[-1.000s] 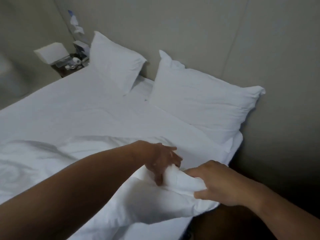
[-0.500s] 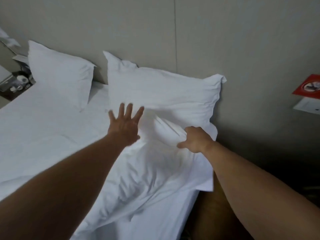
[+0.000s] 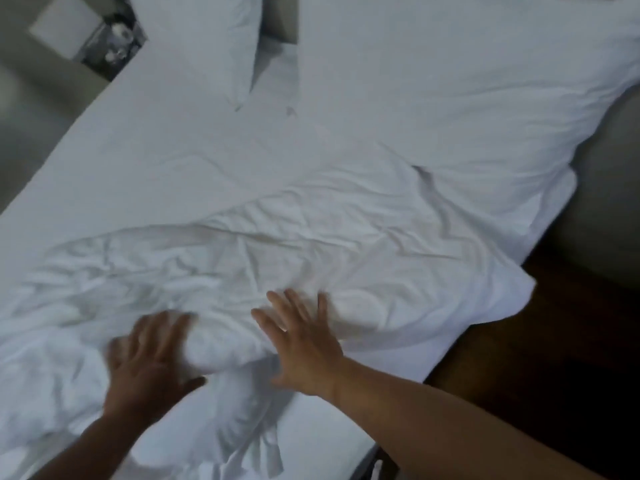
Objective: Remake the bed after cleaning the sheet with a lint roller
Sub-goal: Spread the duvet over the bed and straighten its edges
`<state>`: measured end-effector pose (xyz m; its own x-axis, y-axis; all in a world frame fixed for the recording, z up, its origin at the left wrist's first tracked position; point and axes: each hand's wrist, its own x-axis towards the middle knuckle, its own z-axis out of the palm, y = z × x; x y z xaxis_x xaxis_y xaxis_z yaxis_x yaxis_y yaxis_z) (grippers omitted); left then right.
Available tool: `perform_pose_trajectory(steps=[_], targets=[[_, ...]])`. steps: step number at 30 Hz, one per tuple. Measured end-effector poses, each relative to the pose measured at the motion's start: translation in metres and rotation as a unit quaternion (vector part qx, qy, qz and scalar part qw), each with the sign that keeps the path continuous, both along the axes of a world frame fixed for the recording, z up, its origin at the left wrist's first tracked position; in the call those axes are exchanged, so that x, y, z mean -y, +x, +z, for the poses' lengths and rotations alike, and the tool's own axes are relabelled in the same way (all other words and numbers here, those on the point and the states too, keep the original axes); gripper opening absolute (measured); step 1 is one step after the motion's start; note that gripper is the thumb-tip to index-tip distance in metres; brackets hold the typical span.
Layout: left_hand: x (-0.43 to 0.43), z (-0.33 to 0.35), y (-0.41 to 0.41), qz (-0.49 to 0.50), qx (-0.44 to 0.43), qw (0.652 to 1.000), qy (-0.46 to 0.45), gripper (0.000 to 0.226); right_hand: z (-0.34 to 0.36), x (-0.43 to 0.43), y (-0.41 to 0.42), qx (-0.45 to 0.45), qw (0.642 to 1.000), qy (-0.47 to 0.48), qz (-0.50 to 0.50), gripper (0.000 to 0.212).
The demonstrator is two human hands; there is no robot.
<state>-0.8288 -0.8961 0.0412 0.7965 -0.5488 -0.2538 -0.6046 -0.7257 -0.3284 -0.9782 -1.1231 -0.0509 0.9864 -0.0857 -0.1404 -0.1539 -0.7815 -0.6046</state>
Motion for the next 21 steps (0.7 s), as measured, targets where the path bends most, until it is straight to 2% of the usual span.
perform_pose_trajectory(steps=[1,3,5,6,7,10,12,13,14,15,17,18,19,21], targets=[[-0.032,0.011,0.016,0.036,0.023,0.999,0.023,0.11,0.003,-0.017,0.013,-0.003,1.0,-0.015,-0.001,0.102],[-0.082,0.026,0.044,0.11,0.032,0.993,0.038,0.099,0.003,-0.038,0.036,0.014,0.998,-0.058,-0.016,0.073],[-0.102,0.028,0.067,0.138,-0.011,0.989,0.046,0.075,0.007,-0.03,0.054,0.013,0.995,-0.094,0.002,0.049],[-0.099,0.028,0.075,0.152,-0.041,0.987,0.039,0.063,0.012,-0.017,0.059,0.005,0.994,-0.11,0.01,0.045],[-0.088,0.03,0.079,0.155,-0.068,0.985,0.021,0.057,0.025,-0.001,0.061,-0.001,0.992,-0.123,0.002,0.044],[-0.026,0.054,0.069,0.067,-0.199,0.973,-0.093,0.064,0.065,0.058,0.061,-0.034,0.979,-0.155,-0.128,0.034],[0.011,0.08,0.046,0.016,-0.289,0.947,-0.138,0.058,0.099,0.073,0.059,-0.102,0.952,-0.185,-0.222,0.042],[0.023,0.089,0.037,-0.003,-0.319,0.933,-0.167,0.056,0.112,0.063,0.058,-0.112,0.947,-0.193,-0.23,0.059],[0.025,0.094,0.033,-0.01,-0.334,0.922,-0.197,0.053,0.127,0.04,0.059,-0.081,0.959,-0.199,-0.185,0.083],[0.014,0.094,0.033,0.0,-0.337,0.913,-0.231,0.049,0.139,0.002,0.061,-0.024,0.973,-0.207,-0.099,0.105],[-0.022,0.084,0.041,0.053,-0.345,0.895,-0.277,0.045,0.142,-0.079,0.062,0.004,0.977,-0.206,0.052,0.128],[-0.056,0.081,0.041,0.076,-0.353,0.888,-0.285,0.047,0.136,-0.12,0.065,-0.02,0.971,-0.221,0.085,0.127],[-0.091,0.081,0.038,0.079,-0.35,0.89,-0.283,0.054,0.126,-0.152,0.068,-0.044,0.969,-0.23,0.084,0.116],[-0.162,0.07,0.027,0.046,-0.278,0.924,-0.257,0.08,0.109,-0.184,0.08,-0.071,0.972,-0.223,0.037,0.074]])
